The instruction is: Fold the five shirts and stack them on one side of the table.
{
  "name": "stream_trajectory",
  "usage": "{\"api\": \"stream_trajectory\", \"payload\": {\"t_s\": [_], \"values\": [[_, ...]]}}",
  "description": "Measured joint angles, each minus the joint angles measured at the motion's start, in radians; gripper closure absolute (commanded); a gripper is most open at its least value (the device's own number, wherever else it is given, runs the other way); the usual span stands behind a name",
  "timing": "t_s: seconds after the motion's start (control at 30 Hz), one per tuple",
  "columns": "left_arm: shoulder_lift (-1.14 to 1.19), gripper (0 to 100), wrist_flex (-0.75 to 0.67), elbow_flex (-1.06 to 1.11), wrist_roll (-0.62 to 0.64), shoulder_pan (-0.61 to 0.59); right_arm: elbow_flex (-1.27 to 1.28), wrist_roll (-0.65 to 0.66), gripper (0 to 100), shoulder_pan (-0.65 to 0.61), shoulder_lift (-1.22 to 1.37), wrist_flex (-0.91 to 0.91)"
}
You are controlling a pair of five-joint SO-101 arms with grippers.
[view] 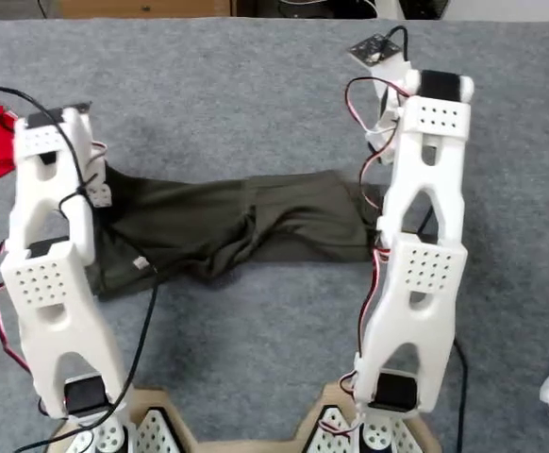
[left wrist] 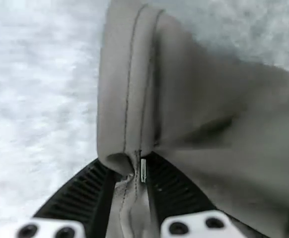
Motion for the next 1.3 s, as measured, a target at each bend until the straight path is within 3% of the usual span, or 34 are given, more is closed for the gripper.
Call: {"api": "stream_trajectory", "payload": {"t_s": [0.1,0.3,0.87,1.0,1.3], "values": [[0.002,98,0.091,-0.183,-0.003,-0.017,-0.06,0.018,89.2,0.058,0.0,0.0],[0.0,98,0.118,-0.358,-0.003,0.021,-0.153,0.064,89.2,0.187,0.0,0.0],[-0.006,98,0.118,-0.442,0.02,0.756,-0.354,0.117,89.2,0.358,-0.002,0.061],[-0.006,98,0.118,-0.442,0.034,0.855,-0.354,0.117,89.2,0.356,-0.002,0.061],[-0.006,98,0.118,-0.442,0.089,0.95,-0.354,0.117,89.2,0.356,-0.002,0.063]]}}
